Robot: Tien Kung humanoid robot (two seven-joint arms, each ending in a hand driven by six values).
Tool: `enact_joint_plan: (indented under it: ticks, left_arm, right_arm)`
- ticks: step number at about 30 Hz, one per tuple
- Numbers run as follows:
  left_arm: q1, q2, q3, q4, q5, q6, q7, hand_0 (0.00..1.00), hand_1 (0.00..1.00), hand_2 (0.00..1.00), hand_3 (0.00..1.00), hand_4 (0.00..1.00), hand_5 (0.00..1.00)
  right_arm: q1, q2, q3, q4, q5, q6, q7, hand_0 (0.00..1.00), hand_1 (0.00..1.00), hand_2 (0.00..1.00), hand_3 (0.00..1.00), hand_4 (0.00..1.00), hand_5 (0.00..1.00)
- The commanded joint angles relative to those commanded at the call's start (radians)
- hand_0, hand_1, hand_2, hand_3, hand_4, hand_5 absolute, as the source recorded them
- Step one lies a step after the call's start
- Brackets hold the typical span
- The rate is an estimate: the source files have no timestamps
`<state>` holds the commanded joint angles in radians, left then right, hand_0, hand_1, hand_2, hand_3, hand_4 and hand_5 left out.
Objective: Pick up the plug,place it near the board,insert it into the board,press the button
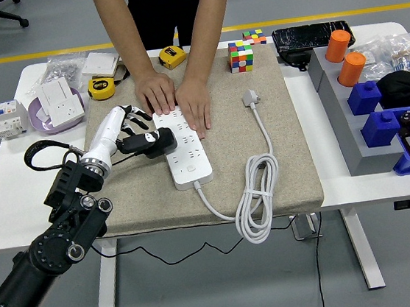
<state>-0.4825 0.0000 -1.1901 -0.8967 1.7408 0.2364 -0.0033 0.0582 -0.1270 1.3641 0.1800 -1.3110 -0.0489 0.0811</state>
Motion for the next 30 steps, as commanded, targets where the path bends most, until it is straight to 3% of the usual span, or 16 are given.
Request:
enact_joint_plan:
  ticks: [10, 15, 16, 21, 22, 27, 28, 30]
  left_arm:
    - [0.016, 0.0, -0.043, -0.012, -0.021, -0.011, -0.005, 0.455, 0.296, 0.267, 0.219, 0.582, 0.31]
    - [0.014, 0.0, -0.04, -0.018, -0.069, -0.005, -0.04, 0.455, 0.296, 0.267, 0.219, 0.582, 0.31]
    - [0.012, 0.0, -0.039, -0.016, -0.08, -0.009, -0.046, 0.596, 0.568, 0.521, 0.489, 0.862, 0.421]
    - [-0.006, 0.0, -0.02, -0.002, -0.159, -0.086, -0.063, 0.596, 0.568, 0.521, 0.489, 0.862, 0.421]
    - [-0.009, 0.0, -0.012, 0.003, -0.16, -0.093, -0.062, 0.807, 0.861, 0.791, 0.815, 0.998, 0.603]
    - [-0.032, 0.0, 0.039, 0.049, -0.113, -0.111, -0.049, 0.807, 0.861, 0.791, 0.815, 0.998, 0.603]
    - [-0.033, 0.0, 0.048, 0.058, -0.106, -0.111, -0.048, 0.864, 0.923, 0.852, 0.857, 0.998, 0.54]
    - [-0.036, 0.0, 0.068, 0.073, -0.09, -0.111, -0.044, 0.864, 0.923, 0.852, 0.857, 0.998, 0.54]
  right_arm:
    - [0.0, 0.0, -0.009, 0.0, 0.009, 0.001, 0.002, 0.96, 0.845, 0.781, 0.789, 0.998, 0.998]
    - [0.0, 0.001, -0.009, 0.0, 0.007, 0.001, 0.001, 0.96, 0.845, 0.781, 0.789, 0.998, 0.998]
    - [0.0, 0.001, -0.008, 0.0, 0.006, 0.001, 0.0, 0.959, 0.845, 0.781, 0.789, 0.998, 0.998]
    - [0.002, 0.0, -0.008, 0.0, 0.006, 0.001, 0.0, 0.959, 0.845, 0.781, 0.789, 0.998, 0.998]
    - [0.003, -0.001, -0.008, 0.0, 0.006, 0.001, 0.0, 0.96, 0.845, 0.78, 0.789, 0.998, 0.998]
    - [0.005, 0.0, -0.007, 0.0, 0.006, 0.001, -0.001, 0.96, 0.845, 0.78, 0.789, 0.998, 0.998]
    - [0.006, 0.0, -0.008, 0.0, 0.007, 0.001, -0.001, 0.959, 0.845, 0.781, 0.789, 0.998, 0.998]
    - [0.006, 0.0, -0.01, 0.0, 0.01, 0.001, 0.0, 0.959, 0.845, 0.781, 0.789, 0.998, 0.998]
